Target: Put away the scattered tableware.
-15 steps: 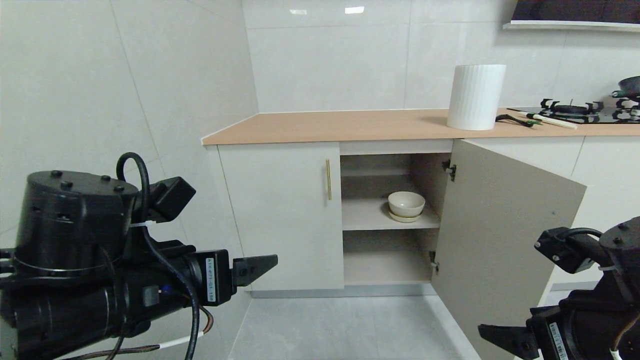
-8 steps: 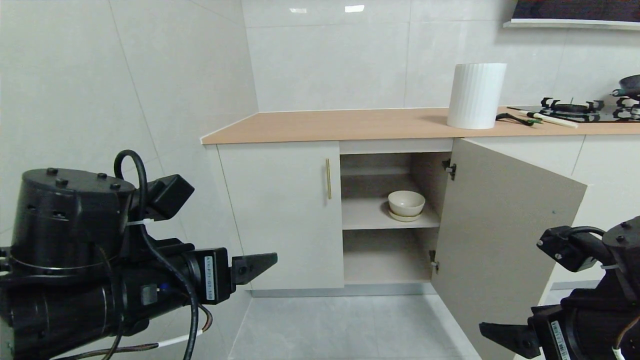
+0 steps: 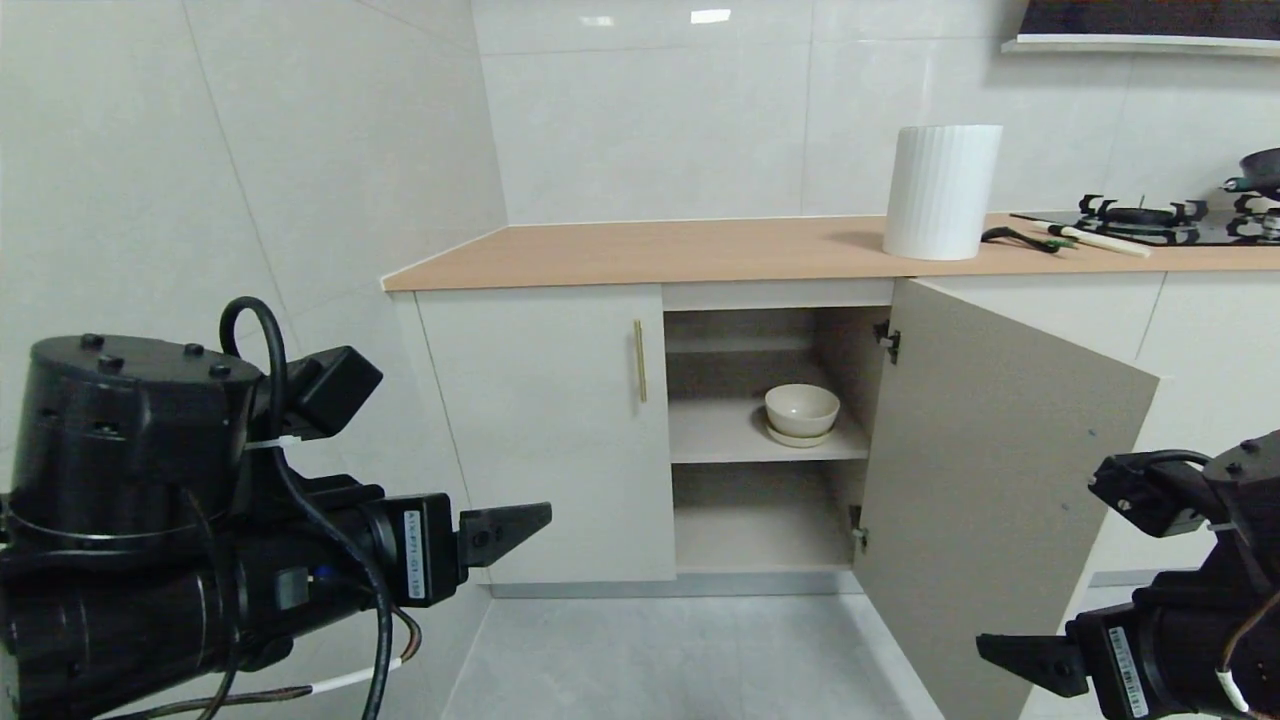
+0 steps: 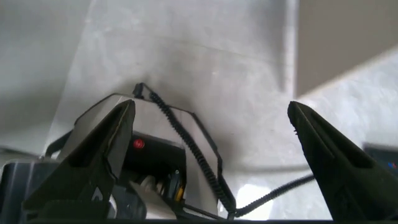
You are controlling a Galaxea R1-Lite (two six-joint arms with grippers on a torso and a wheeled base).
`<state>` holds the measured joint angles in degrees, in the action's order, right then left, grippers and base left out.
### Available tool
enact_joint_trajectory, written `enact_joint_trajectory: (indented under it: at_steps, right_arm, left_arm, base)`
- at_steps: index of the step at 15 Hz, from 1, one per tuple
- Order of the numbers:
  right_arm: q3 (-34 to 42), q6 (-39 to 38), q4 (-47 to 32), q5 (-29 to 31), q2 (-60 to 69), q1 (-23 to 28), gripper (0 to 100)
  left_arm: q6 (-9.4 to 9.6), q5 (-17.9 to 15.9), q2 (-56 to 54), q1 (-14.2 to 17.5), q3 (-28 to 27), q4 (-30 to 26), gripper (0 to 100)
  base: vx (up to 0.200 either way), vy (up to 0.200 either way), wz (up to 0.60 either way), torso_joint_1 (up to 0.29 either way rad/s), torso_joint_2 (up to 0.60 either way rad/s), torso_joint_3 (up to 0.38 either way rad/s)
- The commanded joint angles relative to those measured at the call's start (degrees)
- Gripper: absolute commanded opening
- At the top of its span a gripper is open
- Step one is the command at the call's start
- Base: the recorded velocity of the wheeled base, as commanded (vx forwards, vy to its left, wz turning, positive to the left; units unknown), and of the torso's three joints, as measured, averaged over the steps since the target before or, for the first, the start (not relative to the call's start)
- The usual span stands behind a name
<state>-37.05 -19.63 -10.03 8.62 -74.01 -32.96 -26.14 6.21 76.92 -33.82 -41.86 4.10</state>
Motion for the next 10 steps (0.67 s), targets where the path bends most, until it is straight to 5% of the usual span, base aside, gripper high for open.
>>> enact_joint_trajectory:
  at_steps: [1,8,10]
  right_arm:
    - [-0.31,0.03,0.19,-0.01,-1.4,2.38,100]
    - [-2.86,1.26,8.01,-0.71,-11.51,19.52,100]
    - [-2.94,0.99,14.78,-0.62,-17.4,24.97,100]
  left_arm:
    - [-0.05,0.04,0.16,0.07,0.03,-0.05,100]
    - [-0.05,0.04,0.42,0.07,0.11,-0.05,100]
    - [-0.05,-0.05,0.33,0.07,0.11,-0.05,100]
  base:
    - [0.0,-0.2,0.0,0.002,0.0,0.007]
    - [0.0,-0.2,0.0,0.004,0.0,0.0]
    - [0.0,0.0,0.0,0.0,0.0,0.0]
